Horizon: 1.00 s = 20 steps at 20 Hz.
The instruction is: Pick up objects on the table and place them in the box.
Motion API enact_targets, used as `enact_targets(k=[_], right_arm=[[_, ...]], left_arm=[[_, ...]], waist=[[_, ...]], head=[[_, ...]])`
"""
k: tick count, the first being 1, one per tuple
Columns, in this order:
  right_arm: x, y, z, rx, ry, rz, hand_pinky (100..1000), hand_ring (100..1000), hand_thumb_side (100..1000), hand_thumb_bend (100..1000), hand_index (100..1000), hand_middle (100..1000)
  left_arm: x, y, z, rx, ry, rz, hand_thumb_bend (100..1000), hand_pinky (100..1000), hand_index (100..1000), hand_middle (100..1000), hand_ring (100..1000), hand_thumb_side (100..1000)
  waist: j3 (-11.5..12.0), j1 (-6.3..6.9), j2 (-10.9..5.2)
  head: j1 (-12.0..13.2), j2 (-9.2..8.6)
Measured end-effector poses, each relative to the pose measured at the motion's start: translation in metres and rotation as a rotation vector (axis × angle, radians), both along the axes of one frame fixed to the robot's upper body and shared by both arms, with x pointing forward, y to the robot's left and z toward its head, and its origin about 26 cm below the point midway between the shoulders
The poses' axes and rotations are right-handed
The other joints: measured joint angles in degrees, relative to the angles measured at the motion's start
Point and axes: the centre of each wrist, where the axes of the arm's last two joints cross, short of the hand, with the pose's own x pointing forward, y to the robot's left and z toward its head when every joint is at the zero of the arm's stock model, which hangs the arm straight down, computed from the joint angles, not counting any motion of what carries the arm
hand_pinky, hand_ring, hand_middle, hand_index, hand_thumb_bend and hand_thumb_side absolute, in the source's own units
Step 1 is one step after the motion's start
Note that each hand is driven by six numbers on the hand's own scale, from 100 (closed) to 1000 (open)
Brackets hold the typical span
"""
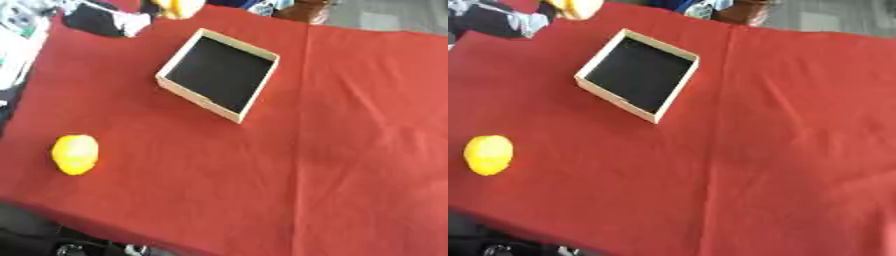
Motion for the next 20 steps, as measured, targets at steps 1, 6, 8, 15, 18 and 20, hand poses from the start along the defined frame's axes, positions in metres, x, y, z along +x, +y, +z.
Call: enact_targets(k=[1, 6, 8, 15, 18, 20], right_arm=[[0.000, 0.001, 0.000, 0.002, 0.000, 0.004, 905, 993, 552, 100, 893, 775], [0.001, 0.003, 0.000, 0.013, -0.003, 0.017, 905, 994, 552, 100, 893, 775], [0.002, 0.003, 0.000, 0.017, -0.003, 0.022, 905, 994, 552, 100, 893, 775], [0.003, 0.006, 0.000, 0.026, -0.005, 0.042, 906, 994, 552, 100, 894, 774], [0.003, 0.006, 0.000, 0.027, -0.004, 0.043, 906, 994, 553, 100, 894, 774], [0.003, 0.006, 0.000, 0.027, -0.004, 0.042, 906, 994, 553, 100, 894, 774]], left_arm=[[0.007, -0.005, -0.004, 0.002, 0.021, -0.008, 100, 647, 578, 438, 494, 100], [0.032, -0.027, -0.026, 0.034, 0.089, -0.013, 100, 647, 589, 448, 501, 100], [0.038, -0.036, -0.039, 0.052, 0.099, 0.005, 100, 648, 590, 450, 504, 100], [0.050, -0.049, -0.069, 0.145, 0.067, 0.132, 100, 694, 677, 522, 578, 100], [0.052, -0.048, -0.077, 0.192, 0.059, 0.180, 150, 763, 793, 617, 688, 100], [0.053, -0.046, -0.081, 0.230, 0.062, 0.207, 176, 809, 834, 670, 749, 100]], waist=[[-0.2, -0.08, 0.15], [-1.0, -0.62, 0.71], [-1.0, -0.70, 0.75], [-1.1, -1.03, 0.83], [-1.1, -1.03, 0.83], [-1.1, -1.03, 0.84]], head=[[0.2, -0.01], [0.7, -0.07], [0.8, -0.28], [0.8, -1.23], [0.8, -1.45], [0.8, -1.46]])
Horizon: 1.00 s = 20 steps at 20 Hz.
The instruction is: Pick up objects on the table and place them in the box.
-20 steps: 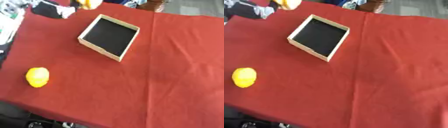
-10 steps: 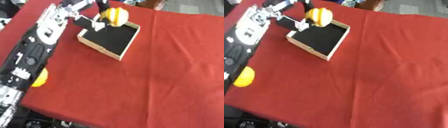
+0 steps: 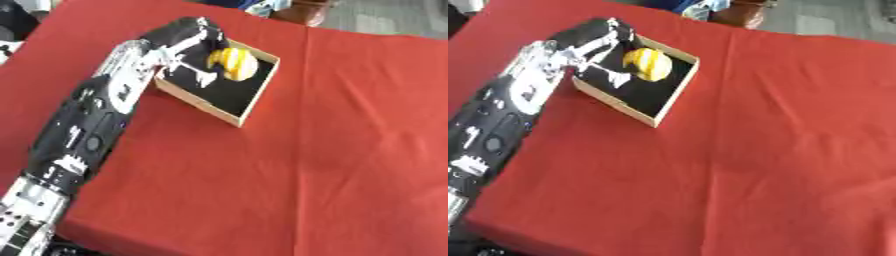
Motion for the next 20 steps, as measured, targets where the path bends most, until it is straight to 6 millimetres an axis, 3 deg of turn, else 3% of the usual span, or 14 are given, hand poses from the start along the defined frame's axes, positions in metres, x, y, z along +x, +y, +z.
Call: enact_targets(k=[3, 5, 6, 9, 14, 20], right_arm=[[0.000, 0.000, 0.000, 0.000, 0.000, 0.000, 906, 994, 554, 100, 894, 773], [0.000, 0.000, 0.000, 0.000, 0.001, 0.000, 906, 995, 554, 100, 894, 773], [0.000, 0.000, 0.000, 0.000, 0.002, -0.001, 906, 995, 554, 100, 894, 773], [-0.001, -0.001, -0.002, 0.000, 0.009, -0.003, 906, 994, 557, 100, 894, 773], [-0.001, -0.002, -0.003, 0.002, 0.010, -0.006, 906, 994, 554, 100, 894, 773], [-0.002, -0.005, -0.004, 0.004, 0.014, -0.021, 906, 994, 552, 100, 894, 773]], left_arm=[[0.000, 0.002, -0.004, 0.053, 0.022, 0.038, 220, 894, 920, 797, 856, 127], [-0.001, 0.003, -0.005, 0.071, 0.036, 0.062, 274, 927, 940, 824, 887, 406], [-0.002, 0.003, -0.003, 0.067, 0.033, 0.071, 282, 935, 942, 828, 894, 421], [-0.007, 0.007, 0.011, 0.015, -0.017, 0.092, 251, 927, 934, 817, 884, 410], [-0.028, 0.026, 0.052, -0.108, -0.126, 0.066, 142, 911, 910, 789, 862, 374], [-0.069, 0.066, 0.078, -0.187, -0.085, -0.033, 142, 900, 900, 782, 853, 358]], waist=[[0.2, 0.07, 0.00], [0.2, 0.09, 0.00], [0.3, 0.09, 0.00], [0.4, 0.19, 0.00], [1.0, 0.48, 0.00], [2.0, 0.95, 0.00]], head=[[-0.2, 0.00], [-0.4, 0.00], [-0.5, 0.00], [-0.6, 0.00], [-1.5, 0.19], [-3.3, 0.66]])
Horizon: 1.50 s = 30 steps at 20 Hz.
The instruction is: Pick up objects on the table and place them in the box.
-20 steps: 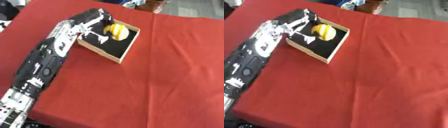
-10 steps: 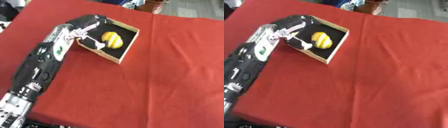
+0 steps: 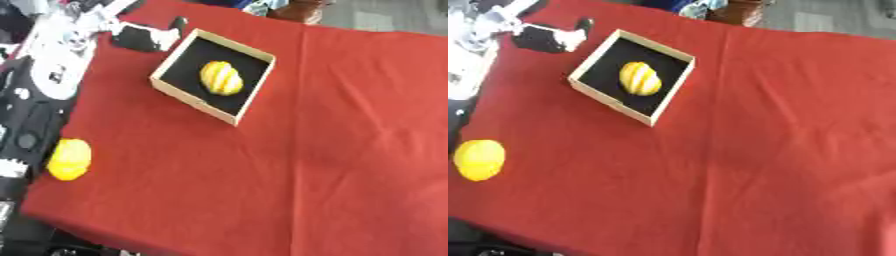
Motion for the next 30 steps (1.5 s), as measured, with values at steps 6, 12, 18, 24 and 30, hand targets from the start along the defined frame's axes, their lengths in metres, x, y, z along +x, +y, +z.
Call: enact_targets(k=[6, 12, 18, 24, 30], right_arm=[[-0.001, -0.001, 0.000, -0.001, -0.002, -0.006, 907, 994, 552, 100, 894, 773], [-0.001, -0.002, 0.001, -0.007, -0.007, -0.013, 907, 994, 552, 100, 894, 773], [-0.001, -0.003, 0.003, -0.005, -0.018, -0.018, 907, 993, 550, 100, 894, 773], [-0.001, -0.003, 0.003, -0.002, -0.022, -0.022, 906, 993, 551, 100, 894, 772], [-0.001, -0.004, 0.003, -0.001, -0.024, -0.024, 906, 993, 551, 100, 892, 770]], left_arm=[[-0.047, 0.032, 0.004, 0.050, 0.044, -0.041, 205, 904, 912, 803, 865, 353], [-0.091, 0.063, -0.027, 0.192, 0.156, 0.005, 293, 901, 915, 811, 875, 408], [-0.122, 0.072, -0.051, 0.294, 0.239, 0.052, 344, 910, 926, 820, 882, 489], [-0.134, 0.082, -0.062, 0.327, 0.277, 0.091, 453, 933, 939, 845, 911, 380], [-0.136, 0.086, -0.069, 0.436, 0.348, 0.091, 488, 952, 946, 858, 937, 208]], waist=[[0.3, 0.09, 0.00], [0.3, 0.20, 0.46], [0.4, 0.13, 0.60], [0.7, -0.13, 0.73], [0.6, -0.21, 0.79]], head=[[-0.7, 0.33], [-0.9, 0.31], [-1.3, 0.00], [-1.8, -0.73], [-1.8, -1.22]])
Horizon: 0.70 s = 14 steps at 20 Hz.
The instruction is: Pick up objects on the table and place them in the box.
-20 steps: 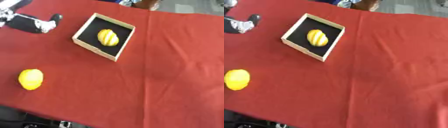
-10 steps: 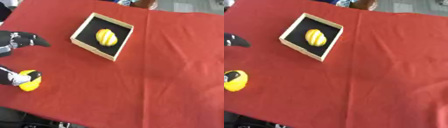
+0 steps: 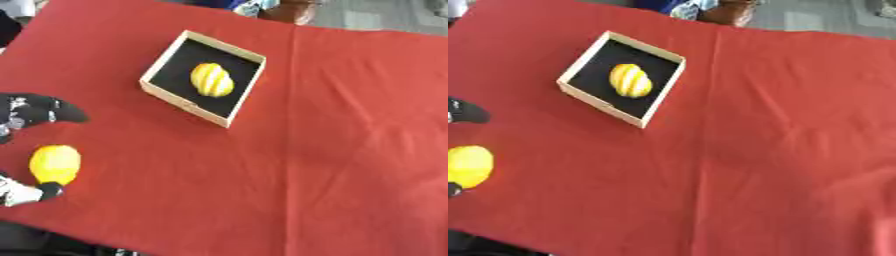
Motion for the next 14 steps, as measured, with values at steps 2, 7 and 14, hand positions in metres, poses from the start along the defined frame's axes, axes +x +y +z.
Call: enact_targets(k=[2, 7, 14], right_arm=[[0.000, -0.001, 0.000, 0.002, -0.001, -0.003, 906, 992, 552, 100, 892, 770], [-0.001, -0.002, -0.002, 0.003, 0.007, -0.012, 907, 993, 553, 100, 892, 768], [-0.001, -0.002, -0.002, 0.000, 0.010, -0.016, 907, 993, 553, 100, 892, 767]], left_arm=[[-0.001, 0.003, -0.002, 0.042, 0.029, 0.000, 521, 953, 950, 864, 943, 178], [-0.006, 0.016, -0.008, 0.128, 0.042, 0.070, 600, 955, 954, 880, 958, 134], [0.003, 0.035, -0.009, 0.156, -0.073, 0.208, 611, 950, 958, 881, 957, 100]], waist=[[0.0, 0.00, 0.11], [0.5, 0.11, 0.23], [0.2, 0.22, 0.25]], head=[[0.0, 0.00], [-0.2, -0.01], [-0.2, -0.01]])
